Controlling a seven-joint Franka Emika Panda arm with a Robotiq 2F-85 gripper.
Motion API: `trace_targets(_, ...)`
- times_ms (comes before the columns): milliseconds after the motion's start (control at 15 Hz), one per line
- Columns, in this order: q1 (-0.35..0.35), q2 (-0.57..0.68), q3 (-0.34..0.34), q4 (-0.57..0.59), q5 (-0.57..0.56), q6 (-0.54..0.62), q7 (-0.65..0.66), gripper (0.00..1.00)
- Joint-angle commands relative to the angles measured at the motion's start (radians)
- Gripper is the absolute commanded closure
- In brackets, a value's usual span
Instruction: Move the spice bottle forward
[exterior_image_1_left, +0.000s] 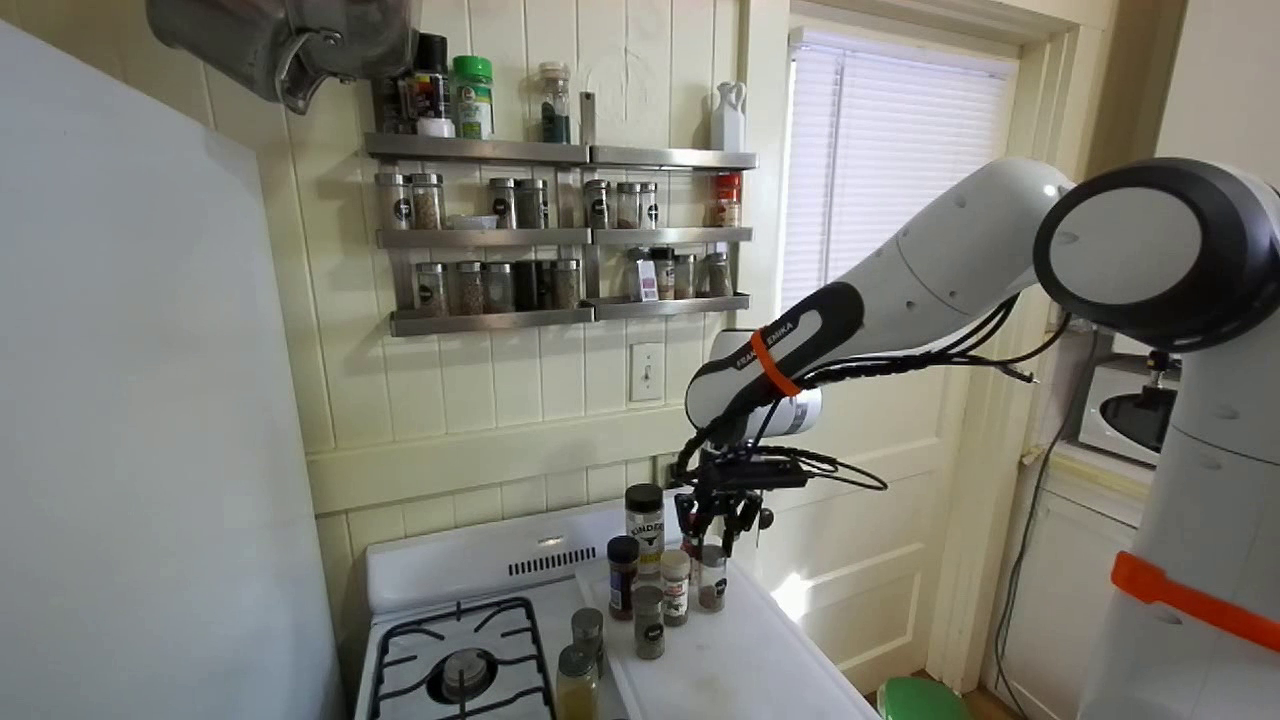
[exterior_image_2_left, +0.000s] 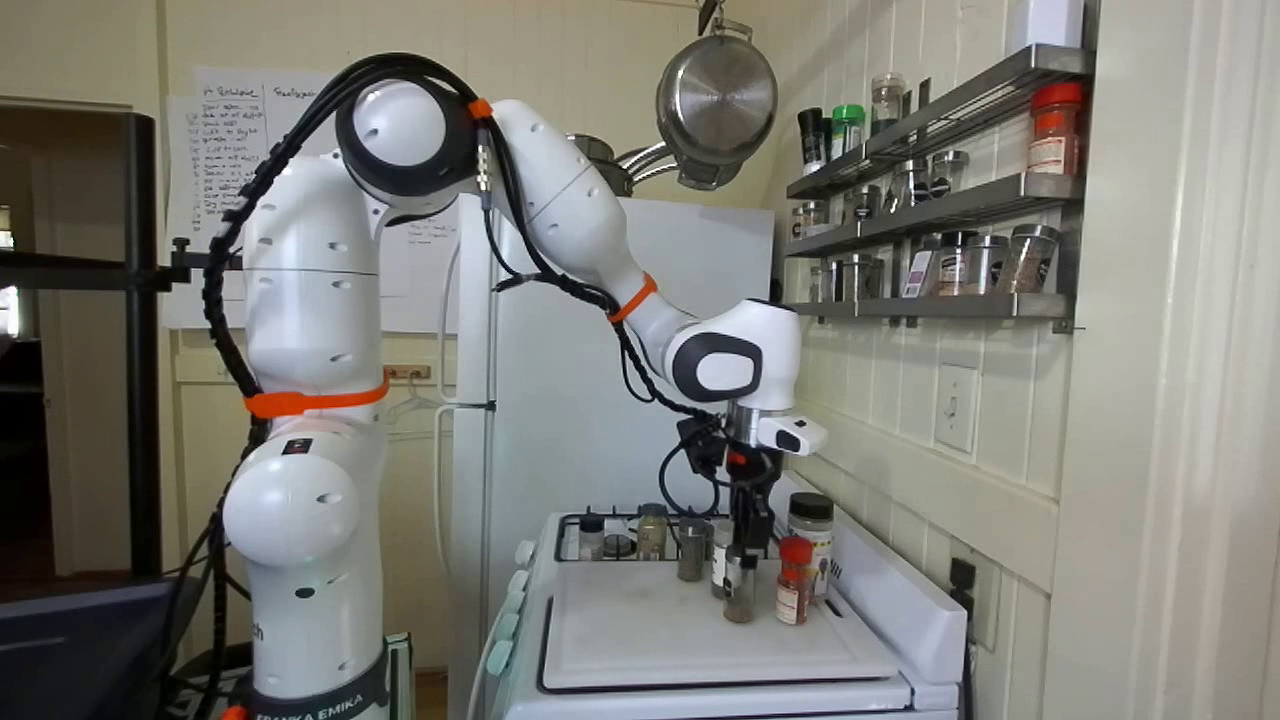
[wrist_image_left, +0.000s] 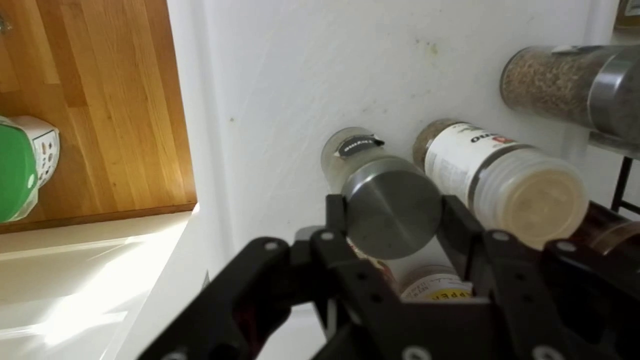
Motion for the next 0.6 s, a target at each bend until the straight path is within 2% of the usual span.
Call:
trace_targets(0,0.006,-0.003,-0.008,0.006,0.014,-0.037,-0.029,0.72)
trace_targets(200,0.005,-0.006,-0.009,0.004,0.014,-0.038,-0.035,0.68)
trace_targets(267,0.005,-0.007,-0.009,0.003,0.013,-0.038,-0.037,0.62)
trace_targets(467,0.005,-0.008,-0.009,0.003,0.012,-0.038,-0.044,0.65)
trace_targets(533,0.005,-0.008,-0.009,0.003,0.011,-0.039,-0.046,0.69)
